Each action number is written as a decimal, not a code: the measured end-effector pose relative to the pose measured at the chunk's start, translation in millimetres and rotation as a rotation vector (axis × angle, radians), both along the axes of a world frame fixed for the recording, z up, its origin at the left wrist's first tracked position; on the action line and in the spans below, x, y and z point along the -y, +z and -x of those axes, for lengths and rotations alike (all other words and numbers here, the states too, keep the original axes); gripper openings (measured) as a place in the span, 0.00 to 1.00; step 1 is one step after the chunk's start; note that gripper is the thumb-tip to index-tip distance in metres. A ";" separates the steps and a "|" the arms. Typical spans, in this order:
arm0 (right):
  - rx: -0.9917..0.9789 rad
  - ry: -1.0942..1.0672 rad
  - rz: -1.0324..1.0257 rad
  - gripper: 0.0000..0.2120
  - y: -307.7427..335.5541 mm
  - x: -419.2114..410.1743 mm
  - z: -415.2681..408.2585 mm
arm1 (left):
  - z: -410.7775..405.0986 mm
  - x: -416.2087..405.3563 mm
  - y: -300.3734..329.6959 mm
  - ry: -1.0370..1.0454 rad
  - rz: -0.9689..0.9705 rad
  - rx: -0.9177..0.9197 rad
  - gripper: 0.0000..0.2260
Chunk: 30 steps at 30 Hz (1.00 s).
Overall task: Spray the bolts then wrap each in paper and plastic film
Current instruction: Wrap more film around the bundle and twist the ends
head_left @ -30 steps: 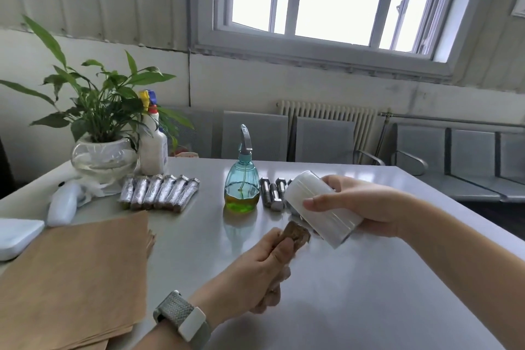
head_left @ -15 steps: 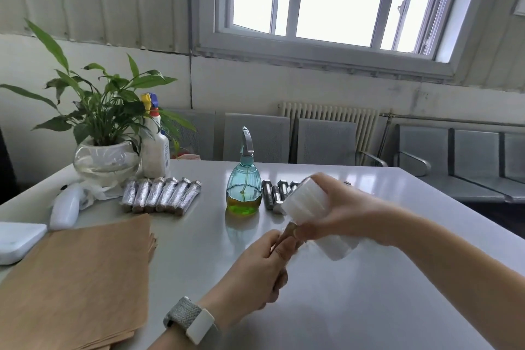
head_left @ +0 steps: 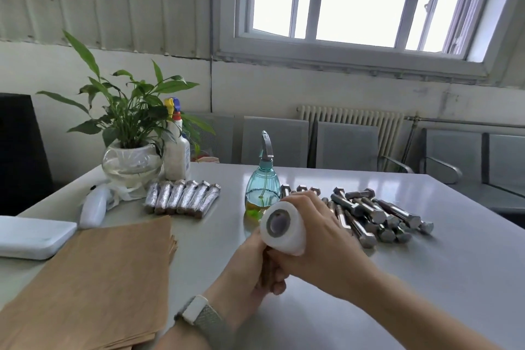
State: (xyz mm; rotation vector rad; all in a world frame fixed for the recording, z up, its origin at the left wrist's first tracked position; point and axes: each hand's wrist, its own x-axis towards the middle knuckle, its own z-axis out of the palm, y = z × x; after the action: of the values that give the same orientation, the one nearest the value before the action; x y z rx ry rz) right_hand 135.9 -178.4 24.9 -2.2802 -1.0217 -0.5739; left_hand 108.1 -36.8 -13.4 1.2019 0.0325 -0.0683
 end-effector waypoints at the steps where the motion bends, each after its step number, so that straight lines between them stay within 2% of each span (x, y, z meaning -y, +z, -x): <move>1: 0.027 0.003 -0.015 0.31 -2.6 0.0 -2.4 | -1.7 -0.7 0.3 0.002 0.040 0.014 0.21; 5: 0.308 0.018 -0.075 0.36 -17.9 0.8 -10.3 | -6.0 -2.3 -1.6 0.052 0.169 0.063 0.21; 9: 0.496 0.026 -0.108 0.33 -37.5 -1.2 -16.9 | -8.9 -1.8 -3.0 0.023 0.254 0.008 0.36; 10: 0.509 0.033 -0.098 0.31 -41.2 -1.7 -17.5 | -8.3 -1.6 -3.1 0.029 0.241 -0.003 0.36; 13: 0.524 0.038 -0.032 0.29 -51.3 -3.9 -16.3 | -10.6 -4.5 -4.9 0.011 0.191 0.004 0.24; 14: 0.523 0.033 -0.016 0.29 -54.0 -5.0 -15.4 | -11.1 -5.8 -5.2 0.003 0.205 -0.013 0.23; 20: 0.537 0.041 -0.020 0.18 -61.3 -7.4 -12.3 | -6.2 -5.5 0.9 0.020 0.429 -0.200 0.31; 22: 0.521 0.047 -0.047 0.17 -63.1 -8.5 -12.2 | -5.3 -3.4 2.6 0.057 0.495 -0.219 0.34; 25: 0.488 0.060 -0.077 0.18 -63.8 -11.0 -11.5 | -6.7 -2.7 0.8 0.157 0.480 -0.229 0.36; 30: 0.503 0.115 -0.014 0.20 -62.3 -7.1 -12.0 | -10.3 -7.3 -2.9 0.208 0.495 -0.248 0.38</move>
State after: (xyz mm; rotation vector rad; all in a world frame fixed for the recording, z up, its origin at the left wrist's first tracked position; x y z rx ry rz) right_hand 147.9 -171.2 -37.4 -2.0908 -1.3630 -1.1360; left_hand 118.3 -29.5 -16.3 0.6847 0.3393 -0.0395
